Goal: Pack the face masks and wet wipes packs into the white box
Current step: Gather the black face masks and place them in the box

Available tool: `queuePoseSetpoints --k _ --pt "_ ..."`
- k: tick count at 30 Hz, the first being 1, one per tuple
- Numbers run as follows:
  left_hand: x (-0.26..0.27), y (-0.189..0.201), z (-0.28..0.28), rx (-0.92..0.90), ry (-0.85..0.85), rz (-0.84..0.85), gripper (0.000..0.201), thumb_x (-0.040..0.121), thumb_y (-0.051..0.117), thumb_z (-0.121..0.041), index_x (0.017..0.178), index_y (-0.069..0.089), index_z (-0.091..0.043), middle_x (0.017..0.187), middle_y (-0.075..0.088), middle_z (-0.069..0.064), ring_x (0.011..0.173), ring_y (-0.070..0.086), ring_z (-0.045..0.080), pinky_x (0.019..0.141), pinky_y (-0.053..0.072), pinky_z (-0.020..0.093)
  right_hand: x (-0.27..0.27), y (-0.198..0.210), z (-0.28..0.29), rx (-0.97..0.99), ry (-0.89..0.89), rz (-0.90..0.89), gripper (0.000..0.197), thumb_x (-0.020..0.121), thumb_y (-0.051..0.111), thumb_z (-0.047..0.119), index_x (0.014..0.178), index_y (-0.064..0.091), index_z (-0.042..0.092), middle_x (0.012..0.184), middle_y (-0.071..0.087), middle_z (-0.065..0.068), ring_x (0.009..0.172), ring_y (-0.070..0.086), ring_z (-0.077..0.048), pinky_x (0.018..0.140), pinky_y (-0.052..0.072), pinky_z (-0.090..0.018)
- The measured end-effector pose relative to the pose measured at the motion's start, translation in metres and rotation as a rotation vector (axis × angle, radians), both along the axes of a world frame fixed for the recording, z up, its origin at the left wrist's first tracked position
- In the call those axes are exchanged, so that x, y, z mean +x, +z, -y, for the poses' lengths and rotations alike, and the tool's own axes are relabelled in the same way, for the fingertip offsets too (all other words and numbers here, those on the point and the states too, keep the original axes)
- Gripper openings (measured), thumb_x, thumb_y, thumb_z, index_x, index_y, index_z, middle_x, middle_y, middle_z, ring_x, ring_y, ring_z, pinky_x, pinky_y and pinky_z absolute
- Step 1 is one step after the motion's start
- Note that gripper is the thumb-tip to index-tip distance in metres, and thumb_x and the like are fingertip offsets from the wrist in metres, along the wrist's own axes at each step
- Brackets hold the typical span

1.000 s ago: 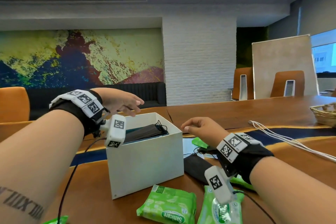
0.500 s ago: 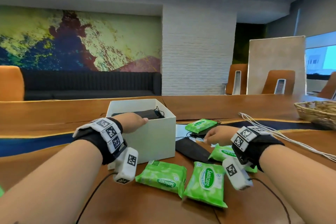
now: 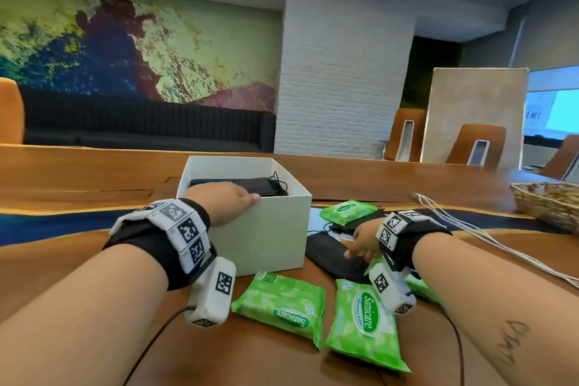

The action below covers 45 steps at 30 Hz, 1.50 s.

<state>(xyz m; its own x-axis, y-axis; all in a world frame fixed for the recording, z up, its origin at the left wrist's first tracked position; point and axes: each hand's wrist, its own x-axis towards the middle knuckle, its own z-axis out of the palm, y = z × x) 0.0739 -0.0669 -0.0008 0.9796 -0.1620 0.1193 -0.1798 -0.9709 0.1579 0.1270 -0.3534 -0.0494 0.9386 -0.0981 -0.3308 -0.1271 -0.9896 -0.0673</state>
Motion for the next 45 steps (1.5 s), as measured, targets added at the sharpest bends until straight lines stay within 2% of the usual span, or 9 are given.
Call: queuePoseSetpoints --k 7,13,19,24,27,31,37,41,45 --pt "0.002 -0.003 -0.002 0.018 -0.014 0.040 0.052 0.100 0.020 -0.053 0.118 0.061 -0.025 0.108 0.063 -0.002 0.100 0.056 0.017 0.093 0.046 0.036 0.007 -0.006 -0.008 -0.263 0.056 -0.063 0.034 0.079 0.065 0.056 0.076 0.064 0.022 0.068 0.060 0.009 0.061 0.055 -0.009 0.058 0.042 -0.022" --pt "0.002 -0.003 -0.002 0.030 -0.008 0.043 0.052 0.100 0.020 -0.053 0.119 0.061 -0.026 0.111 0.064 -0.001 0.101 0.057 0.017 0.093 0.047 0.035 0.006 -0.009 -0.008 -0.221 0.079 -0.075 0.034 0.083 0.063 0.050 0.092 0.065 0.018 0.081 0.063 0.005 0.078 0.059 -0.015 0.075 0.046 -0.025" --pt "-0.001 -0.001 0.000 0.029 -0.005 0.024 0.053 0.101 0.020 -0.052 0.125 0.058 -0.024 0.120 0.063 0.000 0.107 0.056 0.018 0.090 0.043 0.032 -0.005 0.000 0.003 0.260 -0.034 0.141 0.021 0.090 0.057 0.019 0.072 0.046 0.015 0.069 0.049 -0.002 0.061 0.049 -0.015 0.060 0.045 -0.027" --pt "-0.003 0.001 0.001 0.016 -0.015 0.008 0.053 0.101 0.021 -0.051 0.125 0.059 -0.022 0.121 0.062 0.001 0.109 0.056 0.019 0.094 0.043 0.033 -0.019 0.028 0.013 0.515 -0.105 0.471 0.018 0.088 0.061 0.014 0.079 0.046 0.015 0.073 0.056 -0.007 0.059 0.055 -0.019 0.050 0.049 -0.026" --pt "-0.004 0.001 0.000 -0.011 -0.017 -0.009 0.050 0.101 0.023 -0.051 0.121 0.058 -0.022 0.119 0.062 0.001 0.108 0.055 0.019 0.096 0.043 0.034 -0.033 0.052 0.008 0.586 -0.037 0.644 0.015 0.085 0.065 0.019 0.092 0.052 0.017 0.088 0.062 -0.004 0.071 0.060 -0.017 0.063 0.052 -0.030" --pt "-0.005 0.005 0.001 -0.198 -0.012 -0.044 0.044 0.100 0.028 -0.051 0.126 0.050 -0.022 0.128 0.056 0.000 0.110 0.051 0.018 0.095 0.037 0.033 -0.057 0.081 -0.009 0.805 0.067 0.689 0.026 0.084 0.070 0.019 0.104 0.053 0.019 0.094 0.065 -0.004 0.083 0.067 -0.021 0.075 0.058 -0.037" --pt "-0.012 0.032 -0.010 -0.942 -0.041 0.009 0.063 0.096 0.042 -0.050 0.149 0.012 -0.035 0.142 0.040 0.003 0.128 0.045 0.027 0.108 0.029 0.042 -0.084 0.104 -0.034 0.882 0.281 0.544 0.030 0.086 0.066 0.007 0.109 0.049 0.014 0.093 0.070 -0.005 0.075 0.067 -0.015 0.061 0.058 -0.023" --pt "-0.029 0.049 -0.024 -0.849 -0.263 0.116 0.075 0.092 0.056 -0.043 0.143 0.002 -0.054 0.108 0.069 -0.007 0.107 0.060 0.011 0.098 0.035 0.035 -0.082 0.111 -0.048 0.900 0.361 0.530 0.026 0.083 0.069 0.006 0.098 0.052 0.020 0.097 0.070 -0.015 0.084 0.068 -0.028 0.079 0.058 -0.038" --pt "-0.045 0.063 -0.023 -0.951 -0.412 0.167 0.064 0.092 0.060 -0.013 0.134 0.028 -0.050 0.097 0.071 0.008 0.088 0.070 0.012 0.085 0.053 0.028 -0.079 0.114 -0.063 0.879 0.410 0.553 0.028 0.080 0.073 0.014 0.094 0.055 0.030 0.101 0.067 -0.017 0.091 0.066 -0.030 0.092 0.052 -0.047"
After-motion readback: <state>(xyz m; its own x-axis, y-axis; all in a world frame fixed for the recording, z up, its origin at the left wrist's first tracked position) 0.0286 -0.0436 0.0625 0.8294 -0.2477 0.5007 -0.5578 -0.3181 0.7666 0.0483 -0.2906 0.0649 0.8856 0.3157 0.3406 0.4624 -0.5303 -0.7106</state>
